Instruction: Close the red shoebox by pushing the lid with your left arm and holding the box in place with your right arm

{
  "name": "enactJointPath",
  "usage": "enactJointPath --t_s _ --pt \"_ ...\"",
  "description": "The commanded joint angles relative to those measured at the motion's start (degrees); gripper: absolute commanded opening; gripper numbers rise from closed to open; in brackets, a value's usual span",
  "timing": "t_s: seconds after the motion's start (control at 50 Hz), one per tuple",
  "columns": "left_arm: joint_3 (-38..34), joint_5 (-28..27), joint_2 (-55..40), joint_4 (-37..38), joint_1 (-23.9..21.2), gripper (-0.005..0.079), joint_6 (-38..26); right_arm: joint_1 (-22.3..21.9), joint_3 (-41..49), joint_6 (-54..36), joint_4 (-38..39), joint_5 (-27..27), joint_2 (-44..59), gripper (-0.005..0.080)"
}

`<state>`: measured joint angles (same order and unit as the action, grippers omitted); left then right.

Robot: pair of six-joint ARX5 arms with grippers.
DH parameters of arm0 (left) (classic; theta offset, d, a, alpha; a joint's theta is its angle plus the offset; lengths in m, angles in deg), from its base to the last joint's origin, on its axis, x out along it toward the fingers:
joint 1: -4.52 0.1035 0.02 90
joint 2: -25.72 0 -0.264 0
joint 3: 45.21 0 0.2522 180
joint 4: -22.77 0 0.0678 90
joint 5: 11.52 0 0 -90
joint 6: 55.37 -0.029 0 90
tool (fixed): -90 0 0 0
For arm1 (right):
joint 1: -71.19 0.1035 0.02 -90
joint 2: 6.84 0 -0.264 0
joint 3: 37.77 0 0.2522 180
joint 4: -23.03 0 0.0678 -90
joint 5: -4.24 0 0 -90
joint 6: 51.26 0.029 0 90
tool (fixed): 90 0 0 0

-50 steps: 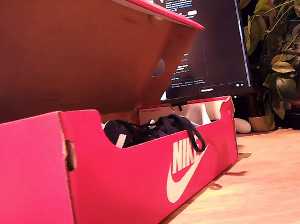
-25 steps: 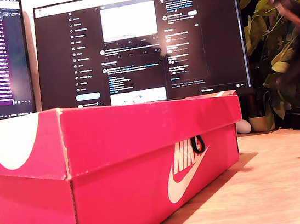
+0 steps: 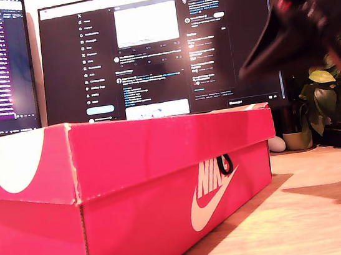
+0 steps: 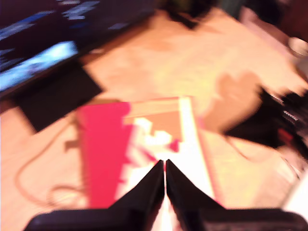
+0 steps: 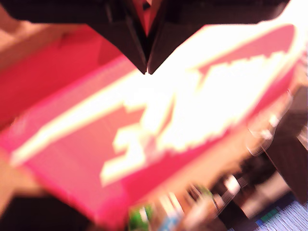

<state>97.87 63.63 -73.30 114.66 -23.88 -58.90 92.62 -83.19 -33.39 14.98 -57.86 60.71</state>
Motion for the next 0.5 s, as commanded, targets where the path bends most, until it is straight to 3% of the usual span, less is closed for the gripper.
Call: enactJointPath --t_s 0.0,0.26,0.48 --pt "-0.7 0.1 -0.7 -0.2 1.3 -0.0019 -0.6 0.8 -0.2 -1.0 0.2 -0.2 2.8 -0.0012" --pt "-0.7 -1.5 -0.6 -0.2 4.7 -0.0019 -1.0 1.7 -0.3 -3.1 1.7 -0.5 6.5 -0.0012" --pt "-0.7 -1.7 -0.6 -0.2 5.3 -0.0019 -2.3 -0.8 -0.7 -4.7 -0.2 -0.3 4.2 -0.0012"
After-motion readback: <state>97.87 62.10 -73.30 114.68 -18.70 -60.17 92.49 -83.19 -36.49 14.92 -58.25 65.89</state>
